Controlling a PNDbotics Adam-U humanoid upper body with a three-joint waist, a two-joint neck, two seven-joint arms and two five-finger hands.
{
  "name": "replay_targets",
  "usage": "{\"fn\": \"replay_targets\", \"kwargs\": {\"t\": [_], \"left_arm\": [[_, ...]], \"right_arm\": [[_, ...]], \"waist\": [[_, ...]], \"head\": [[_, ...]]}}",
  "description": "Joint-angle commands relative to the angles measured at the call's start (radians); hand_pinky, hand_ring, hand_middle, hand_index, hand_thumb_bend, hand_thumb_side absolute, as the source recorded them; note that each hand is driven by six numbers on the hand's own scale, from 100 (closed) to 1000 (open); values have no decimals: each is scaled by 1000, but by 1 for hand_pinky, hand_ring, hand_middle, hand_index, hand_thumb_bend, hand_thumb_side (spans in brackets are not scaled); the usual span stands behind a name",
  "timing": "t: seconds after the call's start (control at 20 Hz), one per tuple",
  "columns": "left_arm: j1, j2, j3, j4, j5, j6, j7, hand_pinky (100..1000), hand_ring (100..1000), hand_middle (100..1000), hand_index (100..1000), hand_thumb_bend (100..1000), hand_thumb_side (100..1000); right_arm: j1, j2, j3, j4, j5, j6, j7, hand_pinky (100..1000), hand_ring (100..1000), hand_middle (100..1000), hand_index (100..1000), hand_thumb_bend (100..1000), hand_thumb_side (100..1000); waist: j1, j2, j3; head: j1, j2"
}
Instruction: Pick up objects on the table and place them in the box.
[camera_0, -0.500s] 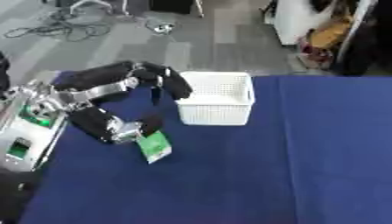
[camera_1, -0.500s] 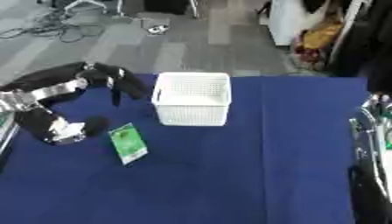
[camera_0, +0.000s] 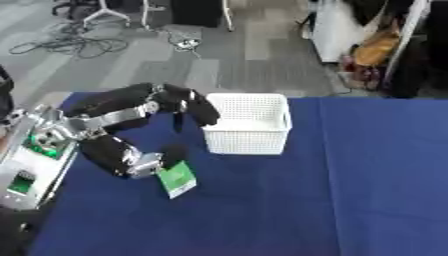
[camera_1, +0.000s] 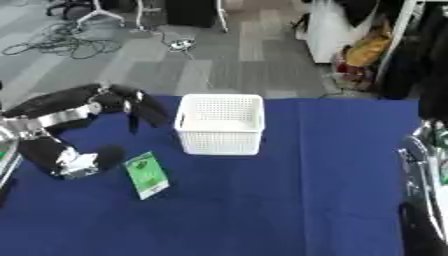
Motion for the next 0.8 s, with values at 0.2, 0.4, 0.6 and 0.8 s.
{"fn": "replay_targets", "kwargs": {"t": [0.2,0.4,0.6,0.8], "left_arm": [[-20,36,28,-12,-42,-80,-35,484,715,772,843,100,852],[-26,113,13,7,-105,-148,97,532,726,791,887,100,850],[-73,195,-38,69,-243,-229,154,641,756,823,913,100,856],[-129,260,-100,158,-347,-307,200,709,767,831,906,100,846]], "right_arm": [[-15,-14,-6,-15,2,-1,-6,154,189,177,374,322,961],[-22,-13,7,-15,-11,2,0,154,188,177,374,318,959],[-36,-2,15,-15,-25,0,12,161,195,181,373,323,955],[-50,14,17,-15,-27,-2,19,168,202,187,373,327,948]], "waist": [[-1,-11,5],[1,-15,5],[10,-16,-3],[23,-14,-17]], "head": [[-16,-13],[-9,-13],[10,-8],[28,0]]}}
